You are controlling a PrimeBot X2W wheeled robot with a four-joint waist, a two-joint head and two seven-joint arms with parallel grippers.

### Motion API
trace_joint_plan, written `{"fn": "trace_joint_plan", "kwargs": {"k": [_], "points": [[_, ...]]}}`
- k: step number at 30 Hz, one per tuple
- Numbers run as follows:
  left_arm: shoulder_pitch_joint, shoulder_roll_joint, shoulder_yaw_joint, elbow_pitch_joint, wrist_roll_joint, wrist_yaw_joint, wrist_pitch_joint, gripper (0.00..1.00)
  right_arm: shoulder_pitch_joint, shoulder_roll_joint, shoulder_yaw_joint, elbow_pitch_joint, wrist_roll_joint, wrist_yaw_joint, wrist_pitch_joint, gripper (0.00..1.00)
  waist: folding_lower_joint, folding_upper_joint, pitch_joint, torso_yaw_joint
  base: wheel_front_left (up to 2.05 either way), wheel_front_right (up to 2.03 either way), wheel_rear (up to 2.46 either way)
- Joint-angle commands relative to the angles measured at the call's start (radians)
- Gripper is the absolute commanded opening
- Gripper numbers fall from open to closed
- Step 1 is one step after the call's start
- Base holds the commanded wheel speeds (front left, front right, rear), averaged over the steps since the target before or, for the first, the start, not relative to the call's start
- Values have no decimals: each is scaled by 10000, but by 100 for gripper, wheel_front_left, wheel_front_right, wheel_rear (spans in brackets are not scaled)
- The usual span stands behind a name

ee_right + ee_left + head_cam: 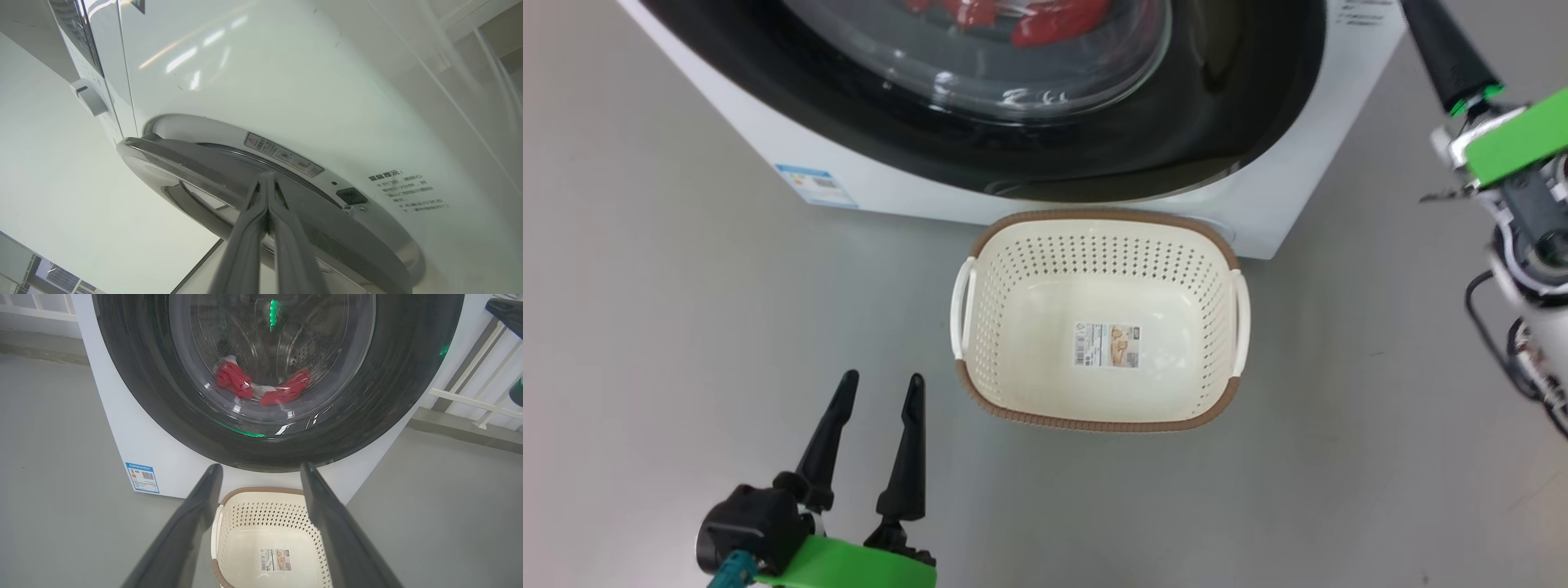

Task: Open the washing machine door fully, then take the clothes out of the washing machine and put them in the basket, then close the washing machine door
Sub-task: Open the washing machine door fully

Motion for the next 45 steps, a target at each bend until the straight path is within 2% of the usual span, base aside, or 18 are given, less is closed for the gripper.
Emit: {"fn": "trace_joint_plan", "kwargs": {"k": [1, 11, 20, 33, 45], "points": [[-267, 83, 245, -186, -101, 22, -93, 100, -323, -121, 113, -152, 253, -6, 296, 0, 0, 0, 255, 235, 0, 0, 0], [-656, 83, 13, -154, -333, 51, -93, 100, -1402, -279, 63, 245, 1381, -6, 2348, 0, 0, 0, 795, 540, 0, 0, 0], [-812, 83, -95, -112, -458, 54, -93, 100, -1788, -143, -395, 786, 2074, -6, 3411, 0, 0, 0, 980, 675, 0, 0, 0], [-862, 83, -101, -29, -525, 57, -93, 100, -1728, 169, -340, 1271, 2060, -6, 4804, 0, 0, 0, 891, 672, 0, 0, 0], [-611, 83, 13, 50, -423, 46, -93, 100, -794, 528, -480, 1073, 1980, -6, 5381, 0, 0, 0, 289, 522, 0, 0, 0]]}}
